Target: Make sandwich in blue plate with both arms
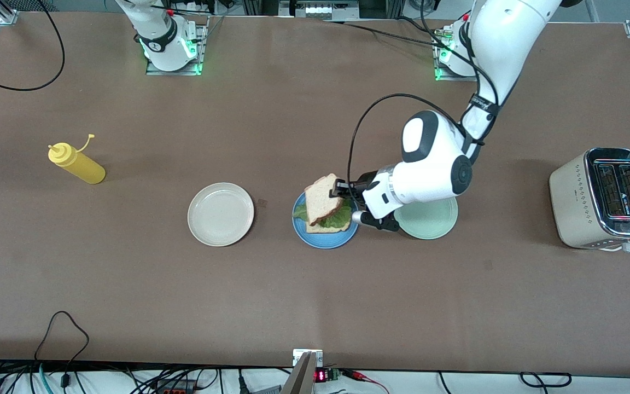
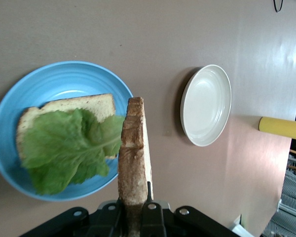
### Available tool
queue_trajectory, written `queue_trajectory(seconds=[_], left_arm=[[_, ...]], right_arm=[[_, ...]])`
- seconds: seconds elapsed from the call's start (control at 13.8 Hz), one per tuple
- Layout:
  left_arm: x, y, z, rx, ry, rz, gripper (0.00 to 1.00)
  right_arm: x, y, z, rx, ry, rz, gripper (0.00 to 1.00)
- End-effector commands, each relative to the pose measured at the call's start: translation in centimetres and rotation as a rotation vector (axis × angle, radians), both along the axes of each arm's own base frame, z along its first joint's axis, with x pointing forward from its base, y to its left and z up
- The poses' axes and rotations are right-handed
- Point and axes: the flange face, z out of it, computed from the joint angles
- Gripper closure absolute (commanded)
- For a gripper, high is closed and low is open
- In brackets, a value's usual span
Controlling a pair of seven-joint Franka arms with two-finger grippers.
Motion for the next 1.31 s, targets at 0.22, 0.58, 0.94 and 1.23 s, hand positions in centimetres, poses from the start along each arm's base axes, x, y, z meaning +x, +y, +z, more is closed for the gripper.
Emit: queue_trajectory(seconds=[0.22,0.58,0.94,1.23], left_arm=[[0.5,-1.4,-2.7,-0.012,-0.002,0.013,0.96],[0.8,-0.6,-5.3,-0.018,-0.034,-0.051,0.91],[0.6,-0.5,-7.0,-0.038,-0.012,-0.047,0.83],[1.4,1.7,-9.9,-0.039,-0.056,-0.104,0.58]], right_arm=[[3.5,12.9,8.5,-0.189,0.089,-0.066,0.0],[4.9,22.6,12.2,-0.398,0.174,-0.171,0.0],[4.7,30.6,14.2,-0.775,0.236,-0.387,0.0],[4.7,32.2,12.5,-0.944,0.363,-0.635,0.0]])
